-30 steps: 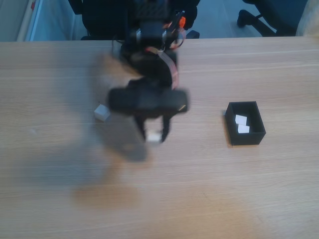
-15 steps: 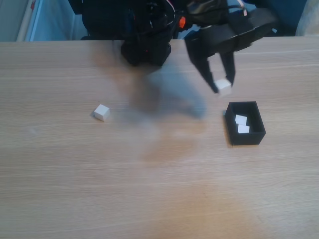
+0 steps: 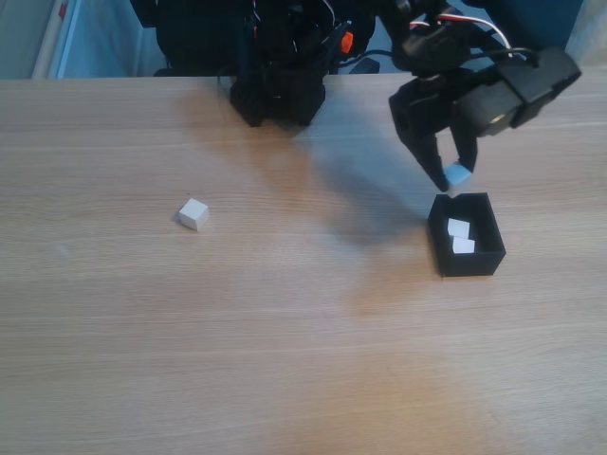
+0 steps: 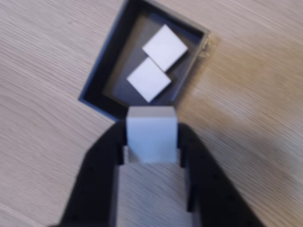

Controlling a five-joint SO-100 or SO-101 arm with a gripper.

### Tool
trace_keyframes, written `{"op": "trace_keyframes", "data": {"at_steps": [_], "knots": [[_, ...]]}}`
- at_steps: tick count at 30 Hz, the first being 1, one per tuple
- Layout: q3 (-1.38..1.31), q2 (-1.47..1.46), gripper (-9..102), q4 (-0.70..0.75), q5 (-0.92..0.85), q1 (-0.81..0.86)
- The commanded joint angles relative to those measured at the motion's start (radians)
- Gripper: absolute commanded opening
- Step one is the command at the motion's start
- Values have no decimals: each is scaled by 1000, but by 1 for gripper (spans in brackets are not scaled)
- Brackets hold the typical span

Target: Pick blocks and place them in the box.

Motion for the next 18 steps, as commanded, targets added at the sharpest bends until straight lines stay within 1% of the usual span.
{"op": "trace_keyframes", "data": {"at_steps": [1, 6, 11, 16, 18], "knots": [[-98, -43, 0, -26, 17, -18], [-169, -114, 5, -35, 26, -32], [-198, -144, 13, -52, 0, -26], [-186, -133, 14, -18, 8, 6], [-184, -120, 11, 21, 9, 26]]}}
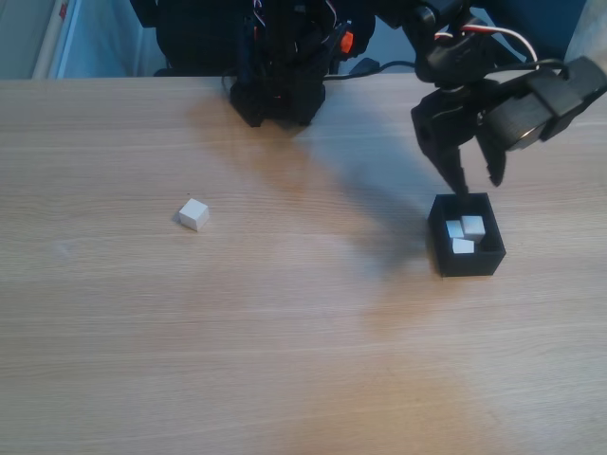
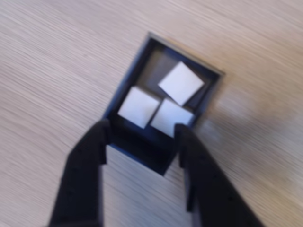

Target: Pick blocks and place them in the box.

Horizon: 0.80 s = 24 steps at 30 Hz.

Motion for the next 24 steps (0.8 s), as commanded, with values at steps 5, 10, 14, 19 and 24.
{"op": "trace_keyframes", "data": {"at_steps": [5, 10, 14, 19, 24], "knots": [[37, 129, 0, 95, 28, 135], [222, 290, 0, 121, -41, 331], [341, 387, 0, 206, -66, 511], [402, 403, 0, 244, -114, 723], [399, 374, 0, 235, -58, 899]]}}
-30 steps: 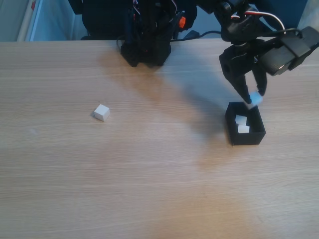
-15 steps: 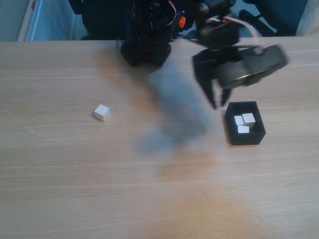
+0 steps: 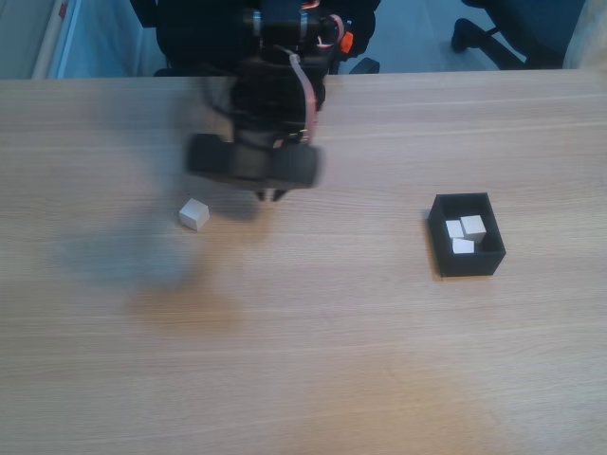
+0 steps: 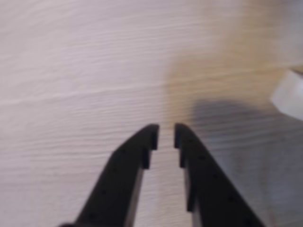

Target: Pick blocks and place them in the box.

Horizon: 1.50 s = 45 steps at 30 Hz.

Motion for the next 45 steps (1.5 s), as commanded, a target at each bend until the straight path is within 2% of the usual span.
{"op": "trace_keyframes", "data": {"at_steps": [1, 10, 17, 18, 21, 23, 45], "knots": [[-8, -5, 0, -3, 14, 107], [-26, -97, 0, 3, -75, 330], [-28, -140, 2, -61, -91, 371], [-29, -144, 3, -77, -81, 371], [-34, -156, 19, -109, -87, 377], [-35, -163, 21, -115, -94, 382], [-11, -264, 21, -222, -173, 453]]}}
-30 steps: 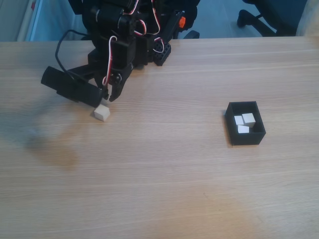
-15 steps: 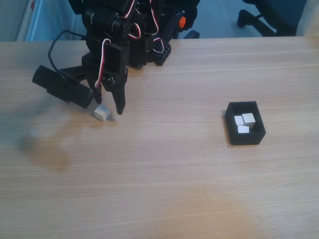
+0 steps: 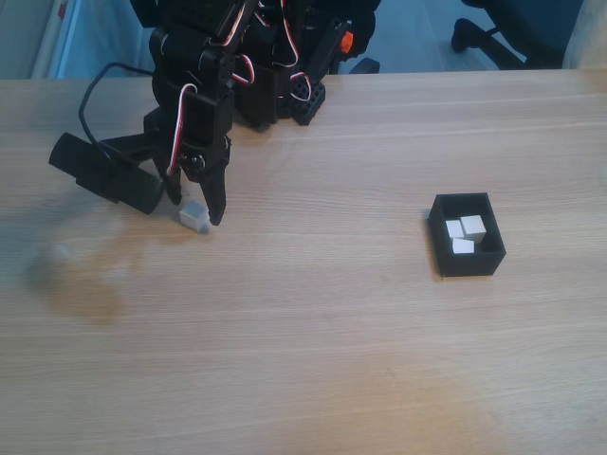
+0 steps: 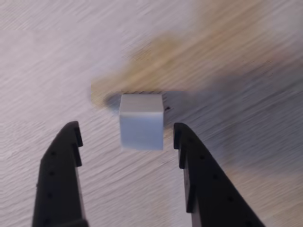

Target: Pick blocks and place them in the box.

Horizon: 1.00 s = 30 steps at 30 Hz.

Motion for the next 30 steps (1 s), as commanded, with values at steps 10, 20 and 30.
{"op": "trace_keyframes", "data": {"at_steps": [10, 20, 30], "knots": [[2, -46, 17, -17, -21, 32], [11, -57, 13, -17, -23, 5], [52, -31, 8, -49, -49, -55]]}}
